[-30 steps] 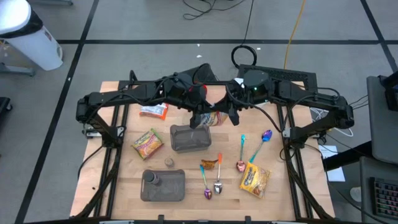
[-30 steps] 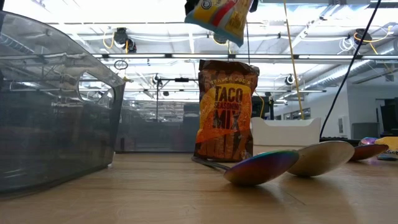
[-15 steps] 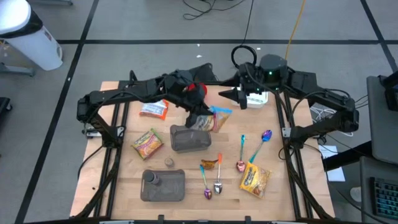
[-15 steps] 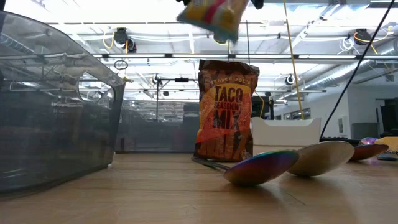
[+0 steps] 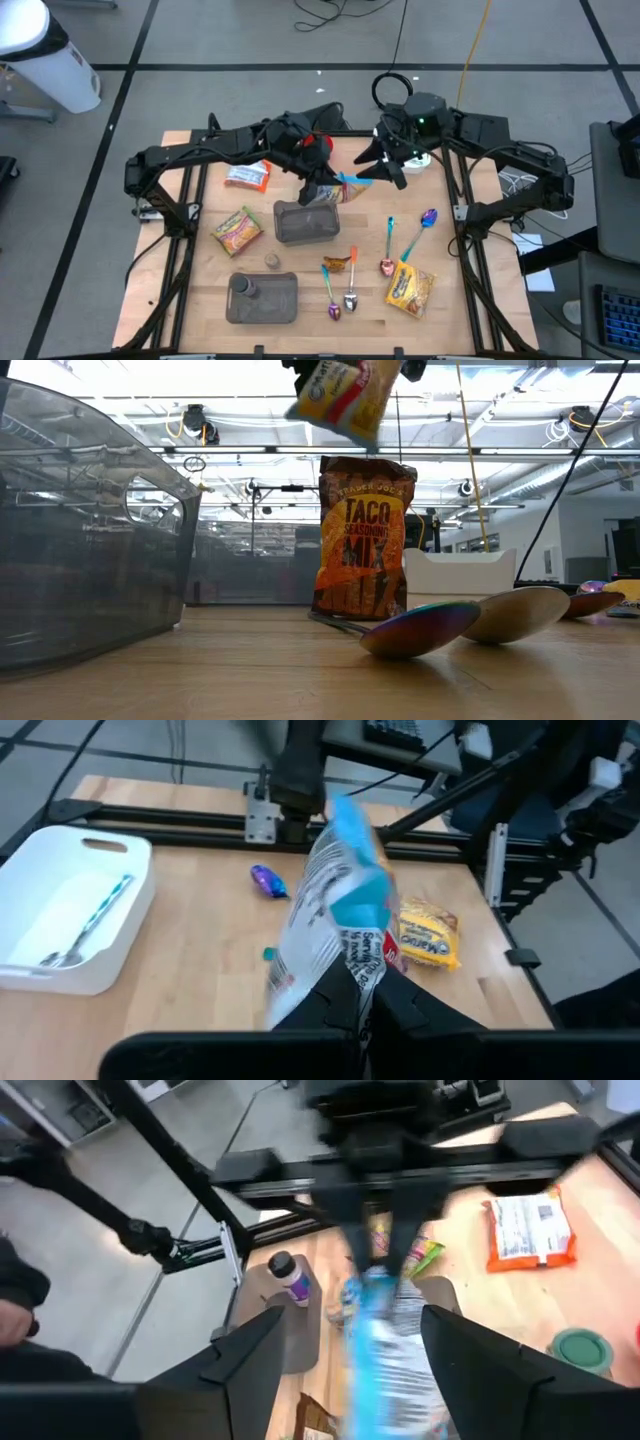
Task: Pick & Place Food Item
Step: Put the blue noodle pack into the top black bin
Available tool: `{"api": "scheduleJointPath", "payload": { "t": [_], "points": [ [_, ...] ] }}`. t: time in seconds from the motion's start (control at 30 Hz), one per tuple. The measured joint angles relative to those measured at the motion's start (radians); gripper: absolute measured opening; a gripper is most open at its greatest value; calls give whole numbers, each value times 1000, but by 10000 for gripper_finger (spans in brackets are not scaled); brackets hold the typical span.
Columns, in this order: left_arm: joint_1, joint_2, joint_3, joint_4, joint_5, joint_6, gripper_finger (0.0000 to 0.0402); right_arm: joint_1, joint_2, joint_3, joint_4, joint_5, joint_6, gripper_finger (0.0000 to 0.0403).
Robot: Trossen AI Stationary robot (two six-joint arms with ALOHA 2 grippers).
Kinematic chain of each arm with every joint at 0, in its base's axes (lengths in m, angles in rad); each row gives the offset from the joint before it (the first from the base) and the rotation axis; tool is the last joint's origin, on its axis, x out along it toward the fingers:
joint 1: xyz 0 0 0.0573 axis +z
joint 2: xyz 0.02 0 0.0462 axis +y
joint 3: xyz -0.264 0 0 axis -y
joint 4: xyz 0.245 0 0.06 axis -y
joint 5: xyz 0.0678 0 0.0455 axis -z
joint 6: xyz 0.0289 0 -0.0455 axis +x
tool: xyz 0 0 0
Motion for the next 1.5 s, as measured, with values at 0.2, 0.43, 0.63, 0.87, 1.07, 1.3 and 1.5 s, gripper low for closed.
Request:
{"api": "scheduleJointPath", "payload": {
  "t": [0.2,0.43,0.63,0.87,1.07,1.3,1.5],
  "points": [
    [8,0,0,-3,-1,-4,1,-2,5,-1,-109,31,-20,222],
    [8,0,0,-2,-2,0,1,10,12,-2,-178,77,-42,221],
    [8,0,0,-1,-20,0,2,10,11,-2,-182,77,-42,201],
    [8,0,0,-1,-20,1,2,10,11,-2,-220,77,-45,135],
    [9,-1,0,0,-20,1,2,10,11,-2,-222,77,-65,56],
    [9,-1,0,1,-20,1,6,10,11,-2,-203,78,-91,5],
    [21,-1,0,4,6,10,9,10,11,-2,-200,79,-95,1]
  ]
}}
